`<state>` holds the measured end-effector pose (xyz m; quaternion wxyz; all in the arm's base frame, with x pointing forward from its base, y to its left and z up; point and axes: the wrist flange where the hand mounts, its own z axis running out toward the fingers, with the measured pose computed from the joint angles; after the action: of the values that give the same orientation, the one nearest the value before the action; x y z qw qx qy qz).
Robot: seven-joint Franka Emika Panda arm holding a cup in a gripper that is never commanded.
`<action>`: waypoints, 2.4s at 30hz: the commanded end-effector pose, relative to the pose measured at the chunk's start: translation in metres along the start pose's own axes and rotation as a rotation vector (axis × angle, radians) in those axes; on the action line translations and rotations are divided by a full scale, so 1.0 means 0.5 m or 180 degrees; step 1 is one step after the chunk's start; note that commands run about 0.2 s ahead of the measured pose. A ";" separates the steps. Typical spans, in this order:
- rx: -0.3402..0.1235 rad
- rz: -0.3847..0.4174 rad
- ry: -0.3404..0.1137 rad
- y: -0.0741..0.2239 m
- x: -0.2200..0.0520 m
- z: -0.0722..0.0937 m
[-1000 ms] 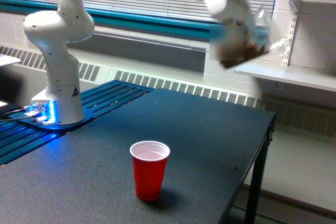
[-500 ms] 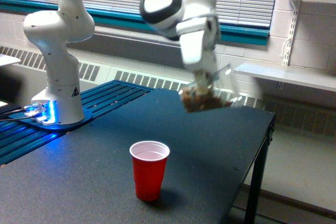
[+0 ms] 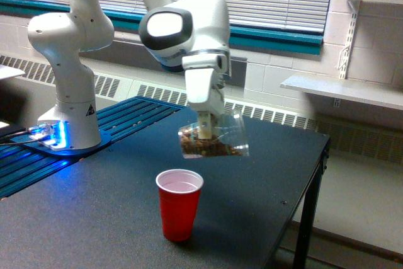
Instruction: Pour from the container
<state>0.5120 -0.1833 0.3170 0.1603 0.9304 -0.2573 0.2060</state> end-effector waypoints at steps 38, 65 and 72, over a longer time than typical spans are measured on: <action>-0.0425 -0.0193 0.0170 0.227 -0.153 0.006; -0.0664 -0.0770 -0.0047 0.160 -0.174 0.038; -0.0759 -0.0870 -0.0104 0.155 -0.172 0.038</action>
<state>0.4025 -0.2211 0.2711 0.2793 0.9332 -0.1756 0.1423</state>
